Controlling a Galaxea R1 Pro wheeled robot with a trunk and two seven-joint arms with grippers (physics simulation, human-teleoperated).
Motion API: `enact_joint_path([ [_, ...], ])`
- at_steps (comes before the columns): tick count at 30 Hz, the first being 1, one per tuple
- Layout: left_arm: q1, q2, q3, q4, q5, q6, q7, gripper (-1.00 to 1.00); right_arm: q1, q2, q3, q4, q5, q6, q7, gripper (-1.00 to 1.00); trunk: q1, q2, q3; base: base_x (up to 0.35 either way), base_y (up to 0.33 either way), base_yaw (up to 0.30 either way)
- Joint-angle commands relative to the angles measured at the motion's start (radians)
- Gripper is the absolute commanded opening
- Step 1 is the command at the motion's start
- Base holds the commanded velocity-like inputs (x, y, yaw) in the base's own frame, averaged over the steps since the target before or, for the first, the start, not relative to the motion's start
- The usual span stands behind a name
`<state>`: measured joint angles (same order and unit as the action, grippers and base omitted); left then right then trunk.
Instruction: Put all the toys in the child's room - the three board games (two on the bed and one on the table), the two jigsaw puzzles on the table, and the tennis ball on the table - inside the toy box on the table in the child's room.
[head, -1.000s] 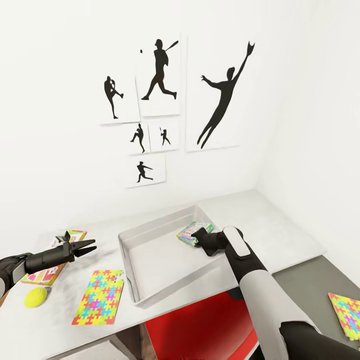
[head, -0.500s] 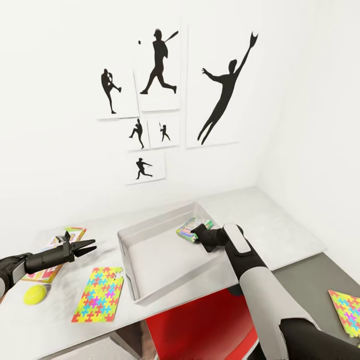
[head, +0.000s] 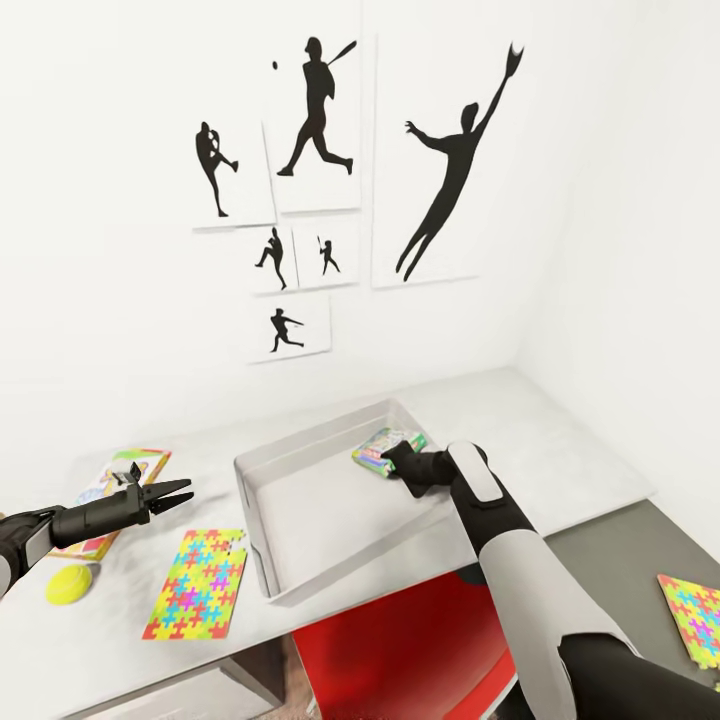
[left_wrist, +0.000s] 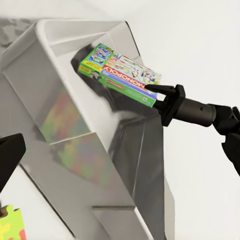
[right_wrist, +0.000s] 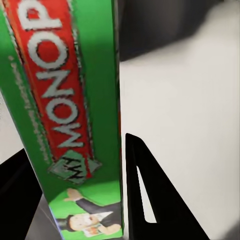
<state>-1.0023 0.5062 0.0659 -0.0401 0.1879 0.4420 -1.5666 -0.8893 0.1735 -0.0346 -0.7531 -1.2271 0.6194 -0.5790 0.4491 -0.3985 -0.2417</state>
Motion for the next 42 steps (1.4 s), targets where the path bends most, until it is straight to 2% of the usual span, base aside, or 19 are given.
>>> enact_joint_path([
  [1,-0.001,0.0,0.006,0.0,-0.007,0.011,-0.004,1.0,0.0,0.001,-0.004,0.018,0.018,0.012,-0.009,-1.0,0.001,-0.001,-0.004,0.0,0.0,0.0],
  [15,-0.001,0.001,0.006,0.0,-0.007,0.011,-0.004,1.0,0.0,0.001,-0.002,-0.023,0.018,0.013,-0.005,-1.0,0.001,-0.001,-0.024,0.0,0.0,0.0],
  [22,-0.001,0.0,0.006,0.0,-0.007,0.011,-0.004,1.0,0.003,0.001,0.0,-0.097,0.018,0.017,-0.012,-1.0,0.001,-0.001,-0.022,0.0,0.0,-0.045],
  [42,-0.001,0.0,0.006,0.0,-0.007,0.011,-0.004,1.0,0.007,0.001,0.001,-0.103,0.017,0.017,-0.013,-1.0,0.001,-0.001,-0.022,0.0,0.0,-0.004],
])
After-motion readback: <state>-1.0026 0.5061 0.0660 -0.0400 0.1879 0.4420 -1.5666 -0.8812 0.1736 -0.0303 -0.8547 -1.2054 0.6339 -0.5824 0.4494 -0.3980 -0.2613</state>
